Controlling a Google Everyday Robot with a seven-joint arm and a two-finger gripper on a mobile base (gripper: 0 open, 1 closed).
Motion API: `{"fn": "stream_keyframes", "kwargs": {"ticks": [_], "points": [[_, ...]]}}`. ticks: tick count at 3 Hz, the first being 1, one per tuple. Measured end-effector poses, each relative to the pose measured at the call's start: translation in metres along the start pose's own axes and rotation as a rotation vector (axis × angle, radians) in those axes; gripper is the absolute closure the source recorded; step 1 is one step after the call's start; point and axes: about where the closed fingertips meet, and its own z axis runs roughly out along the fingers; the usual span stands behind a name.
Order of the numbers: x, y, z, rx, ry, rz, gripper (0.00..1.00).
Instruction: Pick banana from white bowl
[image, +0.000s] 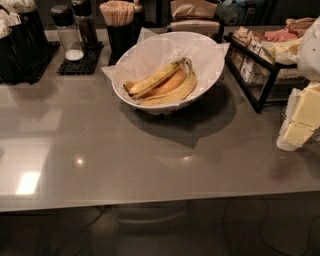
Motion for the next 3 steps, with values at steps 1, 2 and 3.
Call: {"fn": "stream_keyframes", "kwargs": {"ticks": [1, 2, 3], "points": [[-0.002, -0.002, -0.002, 0.007, -0.005, -0.007, 0.00], [-0.020, -0.024, -0.006, 0.029, -0.040, -0.034, 0.00], [-0.055, -0.053, -0.006, 0.040, -0.092, -0.066, 0.00]]}}
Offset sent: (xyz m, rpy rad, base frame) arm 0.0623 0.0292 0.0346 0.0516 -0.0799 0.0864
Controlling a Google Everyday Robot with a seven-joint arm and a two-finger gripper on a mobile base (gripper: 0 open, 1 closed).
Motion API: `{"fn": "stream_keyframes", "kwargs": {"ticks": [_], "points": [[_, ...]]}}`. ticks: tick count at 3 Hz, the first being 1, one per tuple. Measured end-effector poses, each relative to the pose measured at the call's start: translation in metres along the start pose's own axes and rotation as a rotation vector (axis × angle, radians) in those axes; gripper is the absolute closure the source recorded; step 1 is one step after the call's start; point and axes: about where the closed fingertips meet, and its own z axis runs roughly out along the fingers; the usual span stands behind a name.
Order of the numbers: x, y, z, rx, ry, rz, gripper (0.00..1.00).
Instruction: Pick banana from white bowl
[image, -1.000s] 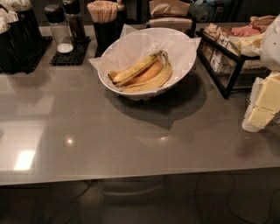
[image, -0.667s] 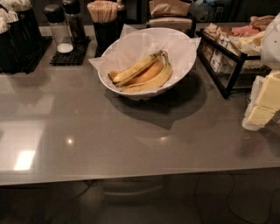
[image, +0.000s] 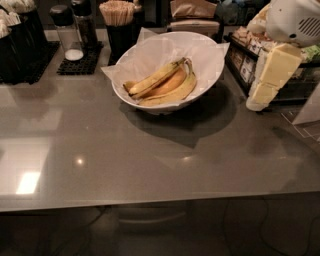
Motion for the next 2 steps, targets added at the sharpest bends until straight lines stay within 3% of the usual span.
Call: {"fn": "stream_keyframes", "kwargs": {"ticks": [2], "points": [[-0.0063, -0.0059, -0.0023, 0.015, -0.013, -0.008, 0.00]]}}
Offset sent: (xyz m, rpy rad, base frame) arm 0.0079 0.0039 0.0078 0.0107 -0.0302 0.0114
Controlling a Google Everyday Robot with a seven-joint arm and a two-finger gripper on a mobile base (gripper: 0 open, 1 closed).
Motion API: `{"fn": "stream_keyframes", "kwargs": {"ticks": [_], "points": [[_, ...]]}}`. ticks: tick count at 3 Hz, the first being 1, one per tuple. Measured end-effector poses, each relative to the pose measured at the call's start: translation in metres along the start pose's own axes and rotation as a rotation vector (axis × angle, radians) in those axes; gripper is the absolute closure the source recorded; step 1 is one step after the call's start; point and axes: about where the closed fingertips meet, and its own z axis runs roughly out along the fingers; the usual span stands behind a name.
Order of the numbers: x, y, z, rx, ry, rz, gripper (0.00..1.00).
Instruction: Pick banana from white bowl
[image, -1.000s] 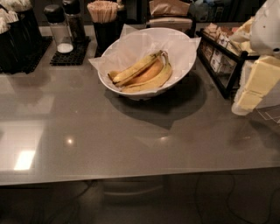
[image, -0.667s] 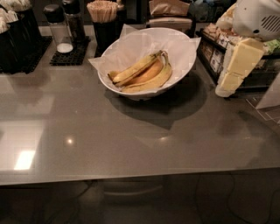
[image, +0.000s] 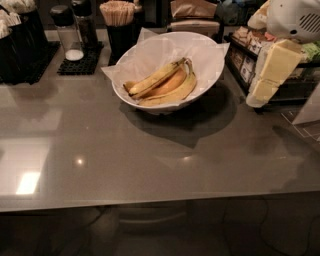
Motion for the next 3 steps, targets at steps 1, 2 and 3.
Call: {"fn": "stream_keyframes", "kwargs": {"ticks": [1, 2, 3], "points": [[-0.022, -0.024, 0.006, 0.012, -0.005, -0.074, 0.00], [-0.076, -0.061, 0.027, 0.005, -0.041, -0.206, 0.00], [-0.077, -0.064, 0.028, 0.014, -0.047, -0.200, 0.00]]}}
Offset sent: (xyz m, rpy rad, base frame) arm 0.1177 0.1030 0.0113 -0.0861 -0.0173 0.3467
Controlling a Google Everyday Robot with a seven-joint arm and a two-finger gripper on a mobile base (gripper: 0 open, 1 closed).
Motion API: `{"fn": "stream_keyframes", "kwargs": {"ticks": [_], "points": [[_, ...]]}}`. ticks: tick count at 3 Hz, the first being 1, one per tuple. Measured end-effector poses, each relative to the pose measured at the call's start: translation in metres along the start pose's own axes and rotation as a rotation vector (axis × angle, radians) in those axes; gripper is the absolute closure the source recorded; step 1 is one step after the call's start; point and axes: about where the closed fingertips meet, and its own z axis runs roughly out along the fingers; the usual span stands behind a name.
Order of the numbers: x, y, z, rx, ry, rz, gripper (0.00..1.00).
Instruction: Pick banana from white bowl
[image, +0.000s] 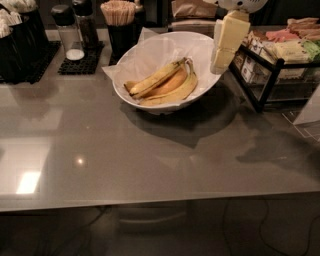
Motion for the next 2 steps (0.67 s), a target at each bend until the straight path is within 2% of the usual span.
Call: {"fn": "stream_keyframes", "kwargs": {"ticks": [1, 2], "points": [[-0.010, -0.021, 0.009, 0.008, -0.029, -0.026, 0.00], [-0.025, -0.047, 0.035, -0.015, -0.035, -0.069, 0.00]]}}
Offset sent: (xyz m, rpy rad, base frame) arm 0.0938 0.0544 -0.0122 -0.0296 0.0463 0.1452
